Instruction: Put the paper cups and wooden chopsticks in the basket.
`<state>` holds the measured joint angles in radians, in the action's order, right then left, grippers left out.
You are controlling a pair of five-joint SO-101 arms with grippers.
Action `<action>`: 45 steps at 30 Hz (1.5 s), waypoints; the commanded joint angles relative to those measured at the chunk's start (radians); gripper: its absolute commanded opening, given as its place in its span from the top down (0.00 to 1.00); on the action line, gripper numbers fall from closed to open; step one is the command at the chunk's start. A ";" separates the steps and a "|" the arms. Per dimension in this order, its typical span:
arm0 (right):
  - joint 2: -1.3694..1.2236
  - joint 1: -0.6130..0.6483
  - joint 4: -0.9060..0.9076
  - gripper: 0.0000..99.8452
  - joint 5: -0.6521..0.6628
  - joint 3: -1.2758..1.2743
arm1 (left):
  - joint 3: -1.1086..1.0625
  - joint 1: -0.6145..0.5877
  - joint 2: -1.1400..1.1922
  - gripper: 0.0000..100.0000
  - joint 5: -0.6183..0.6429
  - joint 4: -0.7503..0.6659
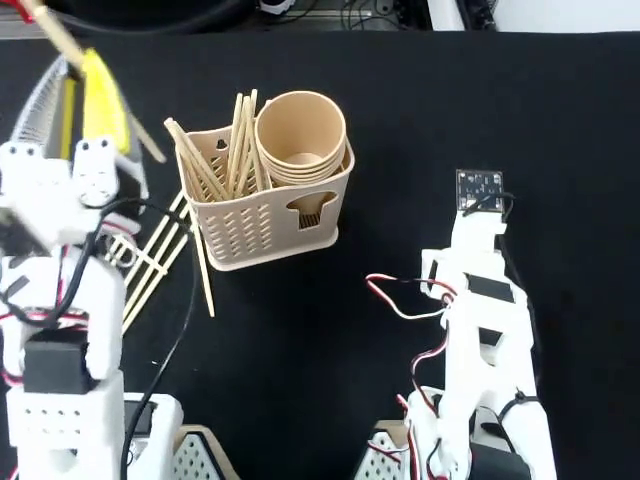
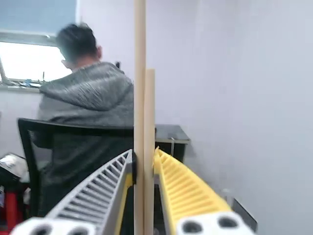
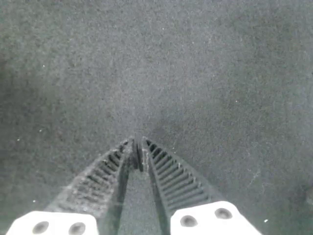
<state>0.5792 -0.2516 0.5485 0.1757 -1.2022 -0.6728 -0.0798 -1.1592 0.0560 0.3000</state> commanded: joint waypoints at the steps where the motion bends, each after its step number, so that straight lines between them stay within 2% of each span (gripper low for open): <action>1: 0.002 0.002 -0.009 0.98 0.011 0.002 | 0.088 0.079 0.068 0.97 0.008 0.025; 6: 0.002 0.002 -0.009 0.98 0.011 0.002 | 0.105 0.140 0.158 0.97 0.008 0.023; 15: 0.002 0.002 -0.009 0.98 0.011 0.002 | 0.085 0.166 0.255 0.97 0.009 0.031; 23: 0.002 0.002 -0.009 0.98 0.012 0.002 | -0.041 0.170 0.226 0.97 0.009 0.032; 26: 0.002 0.002 -0.009 0.98 0.012 0.002 | -0.074 0.170 0.196 0.93 0.011 0.032; 30: 0.002 0.002 -0.009 0.98 0.012 0.002 | -0.119 0.166 0.138 0.86 0.103 0.032; 33: 0.002 0.002 -0.009 0.98 0.012 0.002 | -0.134 0.166 0.083 0.86 0.114 0.040; 36: 0.002 0.002 -0.009 0.98 0.012 0.002 | -0.097 0.166 0.032 0.86 0.110 0.150; 40: 0.002 0.002 -0.009 0.98 0.012 0.002 | 0.012 0.156 0.015 0.86 0.028 0.353; 45: 0.002 0.002 -0.009 0.98 0.012 0.002 | 0.105 0.056 0.015 0.86 -0.055 0.640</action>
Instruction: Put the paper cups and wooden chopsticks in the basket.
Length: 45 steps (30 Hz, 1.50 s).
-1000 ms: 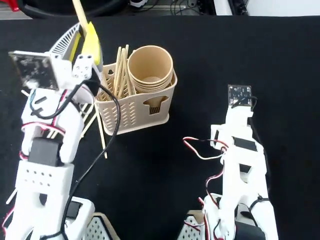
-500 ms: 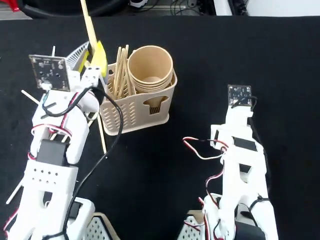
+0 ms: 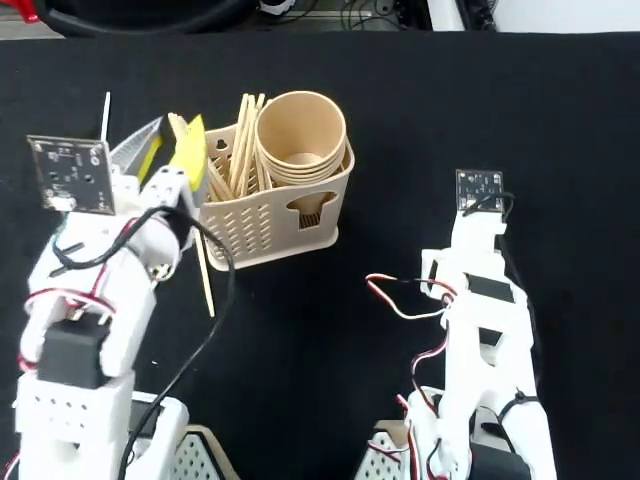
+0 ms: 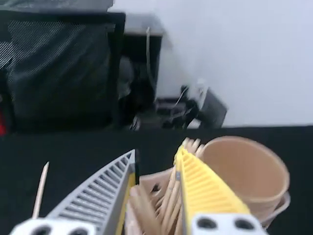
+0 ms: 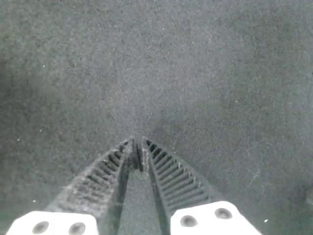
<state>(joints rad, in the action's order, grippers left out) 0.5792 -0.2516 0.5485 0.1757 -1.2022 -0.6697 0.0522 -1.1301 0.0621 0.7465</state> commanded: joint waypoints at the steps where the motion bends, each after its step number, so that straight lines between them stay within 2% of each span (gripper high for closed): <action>1: 0.002 0.002 -0.009 0.98 0.012 0.002 | 0.108 -0.117 -0.014 0.86 -0.091 0.235; 7: 0.002 0.003 -0.009 0.98 0.012 0.002 | 0.088 -0.334 -0.012 0.86 -0.282 0.419; 12: 0.002 0.003 -0.009 0.98 0.012 0.002 | 0.010 -0.437 0.057 0.86 -0.417 0.503; 16: 0.002 0.003 -0.009 0.98 0.012 0.002 | -0.053 -0.513 0.173 0.86 -0.493 0.476; 22: 0.002 0.003 -0.009 0.98 0.012 0.002 | -0.114 -0.582 0.405 0.86 -0.511 0.311; 32: 0.002 0.003 -0.009 0.98 0.012 0.002 | -0.071 -0.576 0.766 0.86 -0.542 0.153; 39: 0.002 0.003 -0.009 0.98 0.012 0.002 | 0.143 -0.610 1.115 0.86 -0.552 0.150; 45: 0.002 0.005 -0.009 0.98 0.012 0.002 | 0.278 -0.610 1.332 0.86 -0.721 0.209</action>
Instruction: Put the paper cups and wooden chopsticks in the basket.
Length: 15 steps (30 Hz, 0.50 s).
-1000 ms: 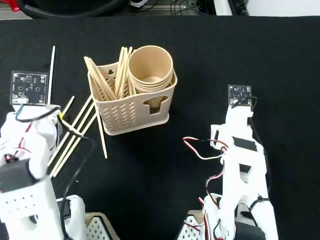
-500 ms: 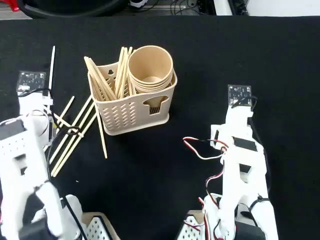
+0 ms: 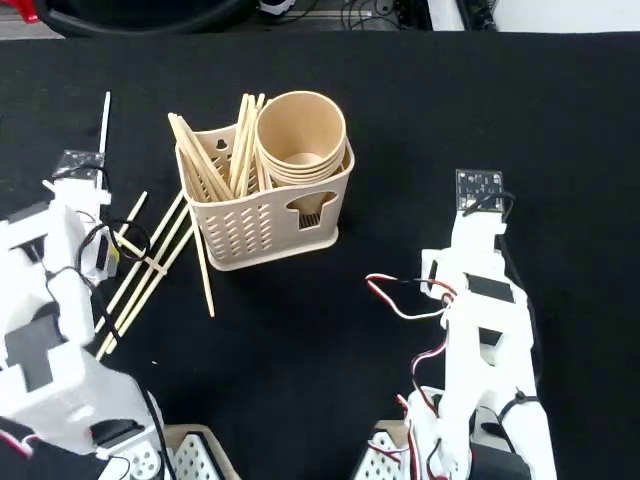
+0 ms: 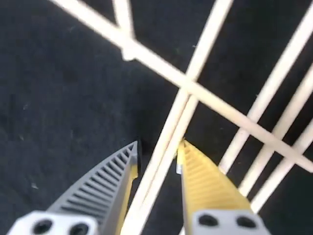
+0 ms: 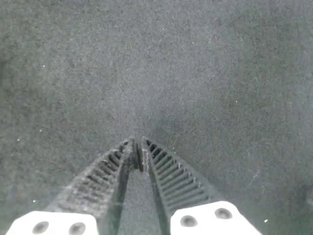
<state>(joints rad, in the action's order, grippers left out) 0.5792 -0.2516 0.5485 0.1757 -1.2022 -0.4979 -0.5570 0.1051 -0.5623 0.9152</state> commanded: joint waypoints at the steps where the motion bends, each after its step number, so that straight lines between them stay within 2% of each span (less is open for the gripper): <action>1: 0.002 0.006 -0.009 0.98 0.012 0.002 | 0.127 0.001 0.124 0.86 -0.123 0.057; 8: 0.002 0.005 -0.009 0.98 0.012 0.002 | 0.206 -0.019 0.229 0.87 -0.262 0.132; 12: 0.002 0.005 -0.009 0.98 0.012 0.002 | 0.199 -0.030 0.229 0.98 -0.348 0.153; 15: 0.002 0.006 -0.009 0.98 0.012 0.002 | 0.203 -0.031 0.229 0.97 -0.381 0.195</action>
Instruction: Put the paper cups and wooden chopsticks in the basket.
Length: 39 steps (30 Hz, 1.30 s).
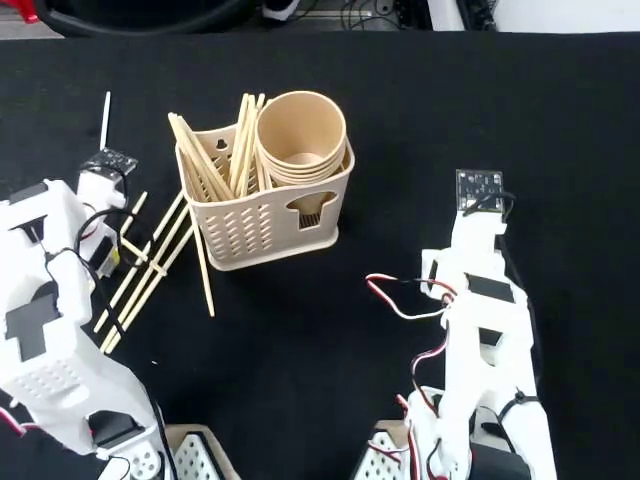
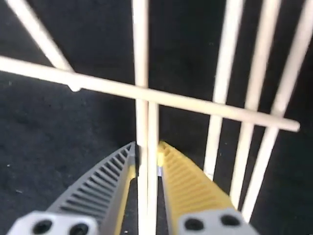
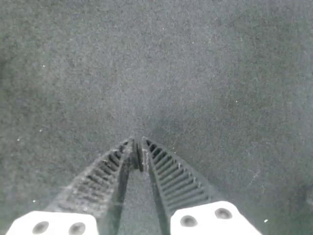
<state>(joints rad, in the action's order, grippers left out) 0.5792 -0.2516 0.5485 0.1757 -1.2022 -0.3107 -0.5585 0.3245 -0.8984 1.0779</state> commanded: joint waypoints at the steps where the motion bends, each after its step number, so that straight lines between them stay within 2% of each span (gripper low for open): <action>1: 0.002 0.006 -0.009 0.98 0.012 0.002 | 0.019 -0.030 0.009 0.97 -0.046 0.037; 9: 0.002 0.003 -0.009 0.98 0.012 0.002 | 0.001 -0.031 -0.083 0.97 -0.041 0.043; 15: 0.002 0.003 -0.009 0.98 0.012 0.002 | -0.059 -0.028 -0.310 0.97 -0.038 0.069; 19: 0.002 0.003 -0.009 0.98 0.012 0.002 | -0.114 -0.024 -0.471 0.97 0.018 0.068; 27: 0.002 0.003 -0.008 0.98 0.012 0.002 | -0.262 -0.025 -0.738 0.97 0.020 0.060; 31: 0.002 0.003 -0.008 0.98 0.012 0.002 | -0.277 -0.027 -0.753 0.97 0.043 -0.006; 35: 0.002 0.003 -0.008 0.98 0.012 0.002 | -0.269 -0.022 -0.710 0.97 0.245 -0.049; 39: 0.002 0.003 -0.008 0.98 0.012 0.002 | -0.277 -0.004 -0.597 0.88 0.178 -0.043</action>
<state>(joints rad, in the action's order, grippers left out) 0.5792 -0.2516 0.5485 0.1757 -1.2022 -0.5915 -0.5800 -0.3475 -0.6866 1.0457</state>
